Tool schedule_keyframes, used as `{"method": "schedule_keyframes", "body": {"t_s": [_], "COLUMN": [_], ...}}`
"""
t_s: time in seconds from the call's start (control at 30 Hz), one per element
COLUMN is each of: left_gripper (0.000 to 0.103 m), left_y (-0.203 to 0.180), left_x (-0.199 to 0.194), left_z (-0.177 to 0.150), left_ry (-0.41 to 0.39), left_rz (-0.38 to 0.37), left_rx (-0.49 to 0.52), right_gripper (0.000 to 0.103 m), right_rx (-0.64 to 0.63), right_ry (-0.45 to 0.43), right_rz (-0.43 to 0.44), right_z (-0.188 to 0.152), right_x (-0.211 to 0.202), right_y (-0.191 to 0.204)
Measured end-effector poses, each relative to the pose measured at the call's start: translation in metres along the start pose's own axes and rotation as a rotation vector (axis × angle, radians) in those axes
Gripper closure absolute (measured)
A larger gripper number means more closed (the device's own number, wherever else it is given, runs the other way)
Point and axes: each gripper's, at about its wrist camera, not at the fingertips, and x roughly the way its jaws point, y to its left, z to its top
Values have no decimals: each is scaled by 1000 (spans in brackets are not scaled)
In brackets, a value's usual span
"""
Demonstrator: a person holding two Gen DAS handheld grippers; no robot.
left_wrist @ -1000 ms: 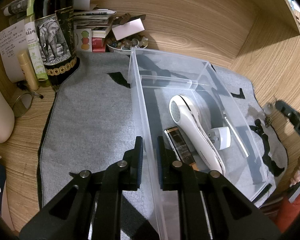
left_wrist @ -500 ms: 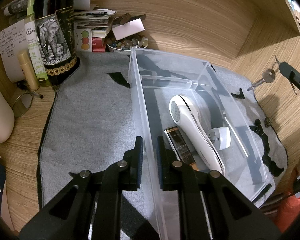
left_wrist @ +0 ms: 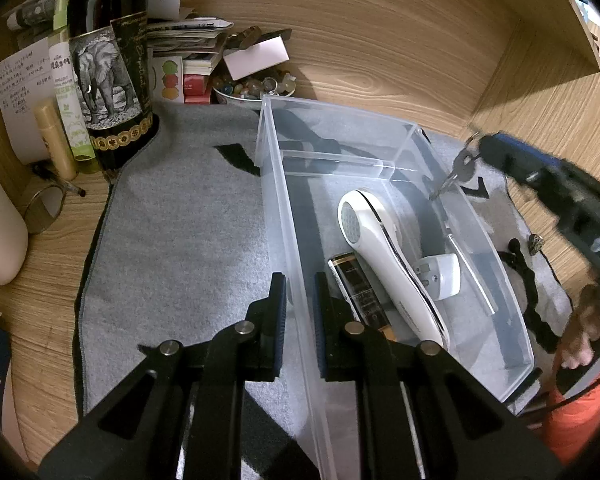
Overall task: Organize rigid objects
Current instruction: 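Carry the keys into the clear box with the right gripper and release, then move the right gripper to the silver metal cylinder and grasp it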
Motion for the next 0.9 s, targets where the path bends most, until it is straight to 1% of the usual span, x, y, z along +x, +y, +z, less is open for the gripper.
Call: {"method": "schedule_keyframes", "body": {"t_s": [0.17,0.4,0.6,0.7,0.73,0.77,0.83,0.9], "left_gripper": [91,91,91,91,91,91,91,91], "left_y": [0,-1,-1,-1,-1,-2,-2,-1], "left_x": [0,0,0,0,0,0,0,0], "left_z": [0,0,0,0,0,0,0,0], "left_ry": [0,0,0,-1,0,0,-1,0], "left_rz": [1,2,3,5,4,4,5,5], "left_rx": [1,2,0,1,0,1,2,2], "right_gripper": [81,81,81,81,78,72,63,61], "right_rx": [-16,-14,-39,-36,-36,-33,-25,-20], "right_ry": [68,126,141,158,162,162,150,134], "right_rz": [-4,-7,-31,-7,-5,-2,4,17], "right_z": [-8,-14,-14,-14,-15,-15,-14,-13], "right_x": [20,40,43,43,43,42,38,32], "right_y": [2,1,6,6,7,7,7,6]}}
